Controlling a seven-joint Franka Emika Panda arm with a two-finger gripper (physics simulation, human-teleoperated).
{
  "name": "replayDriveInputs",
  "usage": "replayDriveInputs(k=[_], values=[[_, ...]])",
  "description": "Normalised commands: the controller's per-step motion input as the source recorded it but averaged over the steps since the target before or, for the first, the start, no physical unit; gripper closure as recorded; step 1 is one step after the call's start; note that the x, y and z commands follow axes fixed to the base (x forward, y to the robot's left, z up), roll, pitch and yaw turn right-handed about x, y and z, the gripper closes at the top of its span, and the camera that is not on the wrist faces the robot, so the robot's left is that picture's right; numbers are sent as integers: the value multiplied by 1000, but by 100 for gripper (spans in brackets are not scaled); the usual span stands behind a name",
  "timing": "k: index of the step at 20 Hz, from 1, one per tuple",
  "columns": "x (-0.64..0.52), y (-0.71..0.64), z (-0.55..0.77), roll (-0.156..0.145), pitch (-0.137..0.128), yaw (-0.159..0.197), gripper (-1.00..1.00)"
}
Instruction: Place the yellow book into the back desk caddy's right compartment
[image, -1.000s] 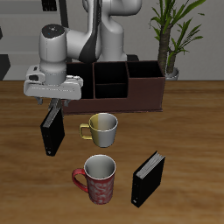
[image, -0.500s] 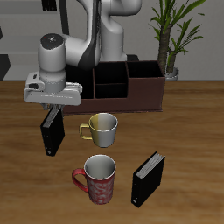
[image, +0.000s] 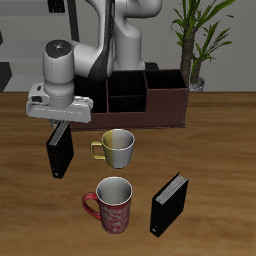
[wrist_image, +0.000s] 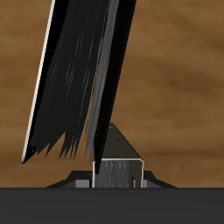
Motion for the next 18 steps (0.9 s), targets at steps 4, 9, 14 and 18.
replayDriveInputs(k=[4,9,14,18], values=[[-33,29,81,12,-12,9,100],[-154,83,378,-17,-33,8,100],[-100,-76,323,-46,-20,0,100],[-77,-62,264,-27,-16,-1,100]])
